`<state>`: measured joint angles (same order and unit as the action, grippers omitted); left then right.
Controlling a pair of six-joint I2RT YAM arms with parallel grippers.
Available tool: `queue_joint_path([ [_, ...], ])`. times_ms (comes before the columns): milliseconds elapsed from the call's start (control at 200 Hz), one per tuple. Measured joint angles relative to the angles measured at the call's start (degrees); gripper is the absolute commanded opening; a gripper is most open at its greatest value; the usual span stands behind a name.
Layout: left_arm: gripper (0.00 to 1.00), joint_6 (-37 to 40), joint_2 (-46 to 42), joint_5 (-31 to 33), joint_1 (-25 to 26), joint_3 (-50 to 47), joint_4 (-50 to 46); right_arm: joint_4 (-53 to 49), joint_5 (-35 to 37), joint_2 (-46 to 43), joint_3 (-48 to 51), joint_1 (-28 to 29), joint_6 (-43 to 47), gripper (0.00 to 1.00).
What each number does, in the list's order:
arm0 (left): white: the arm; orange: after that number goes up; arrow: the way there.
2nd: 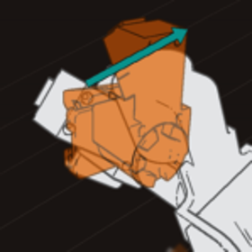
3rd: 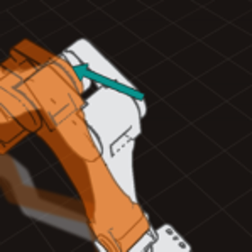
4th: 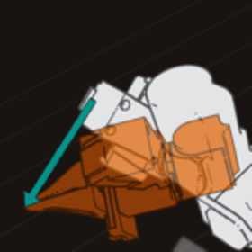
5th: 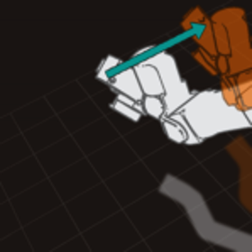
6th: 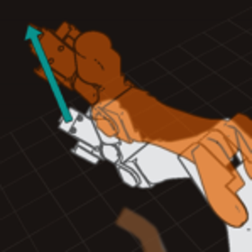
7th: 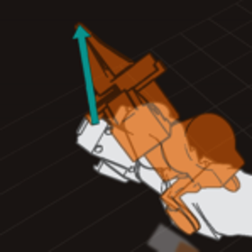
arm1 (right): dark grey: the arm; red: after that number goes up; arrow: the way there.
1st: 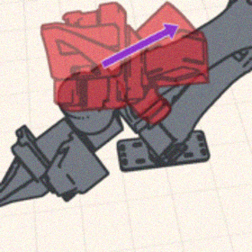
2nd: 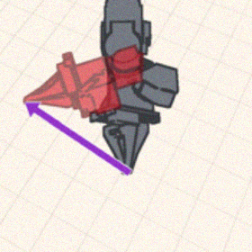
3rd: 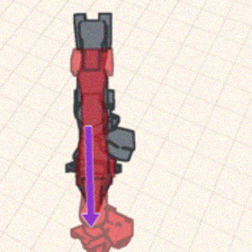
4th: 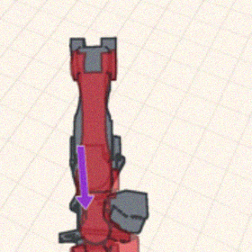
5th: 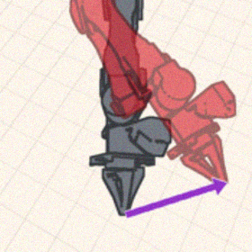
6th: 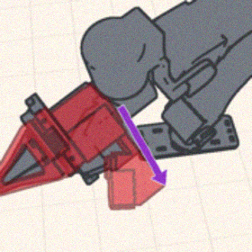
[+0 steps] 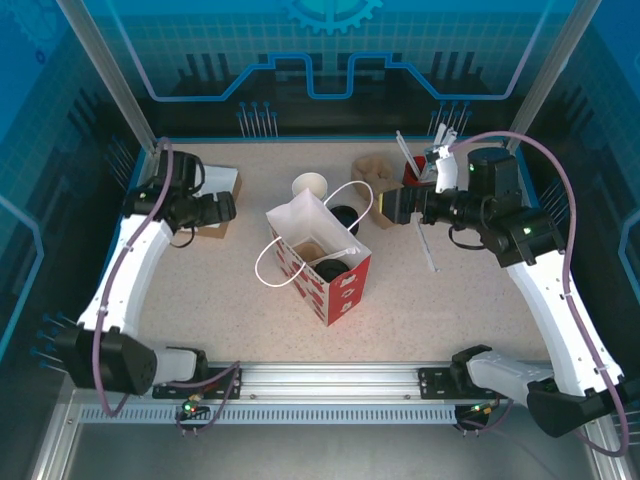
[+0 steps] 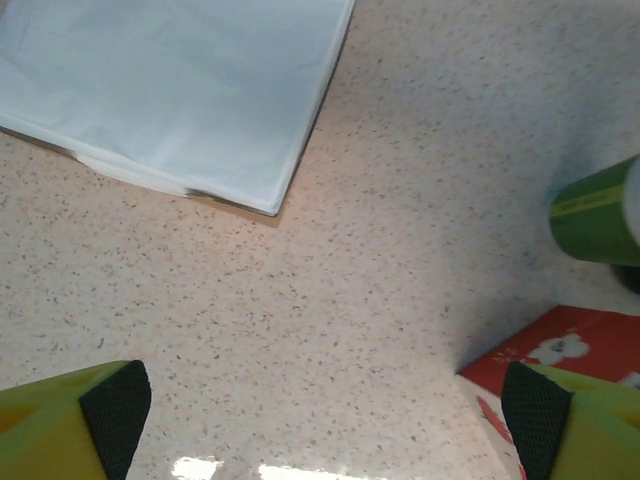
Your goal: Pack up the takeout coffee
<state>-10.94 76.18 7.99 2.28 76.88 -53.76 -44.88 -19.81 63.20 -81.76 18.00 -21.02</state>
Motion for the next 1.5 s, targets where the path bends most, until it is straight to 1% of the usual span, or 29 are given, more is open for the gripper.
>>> queue_joint_path([
  [90,0.82,2.6,4.4,1.4,0.0,1.9,-0.8,0.0,0.0,-0.2,0.4,-0.2,0.0,1.0],
  [280,0.73,7.8,14.4,4.3,0.0,6.4,-1.7,0.0,0.1,-0.4,1.5,-0.9,0.0,1.0],
  [440,0.61,11.1,22.1,5.9,0.0,10.4,-2.1,0.0,0.1,-0.5,2.1,-1.6,0.1,1.0],
  [685,0.56,12.9,33.7,6.4,-0.3,19.2,-3.6,0.0,0.2,-0.6,2.3,-2.7,0.7,1.0],
  [830,0.49,14.0,38.9,6.4,-0.8,23.2,-4.7,0.0,0.0,-0.6,2.4,-3.2,0.7,1.0],
  [971,0.42,14.5,42.0,6.8,-1.3,26.0,-5.5,0.0,0.0,-0.6,3.0,-3.6,0.9,1.0],
  [1356,0.41,14.6,45.9,6.8,-2.1,28.0,-6.0,0.0,0.0,-0.6,3.4,-3.8,0.9,1.0],
  [1441,0.4,14.8,46.2,6.8,-2.4,28.0,-6.0,0.0,0.0,-0.5,3.4,-3.8,0.9,1.0],
  [1501,0.37,15.2,46.3,6.8,-2.6,28.0,-6.0,0.0,0.0,-0.3,3.4,-3.8,0.9,1.0],
])
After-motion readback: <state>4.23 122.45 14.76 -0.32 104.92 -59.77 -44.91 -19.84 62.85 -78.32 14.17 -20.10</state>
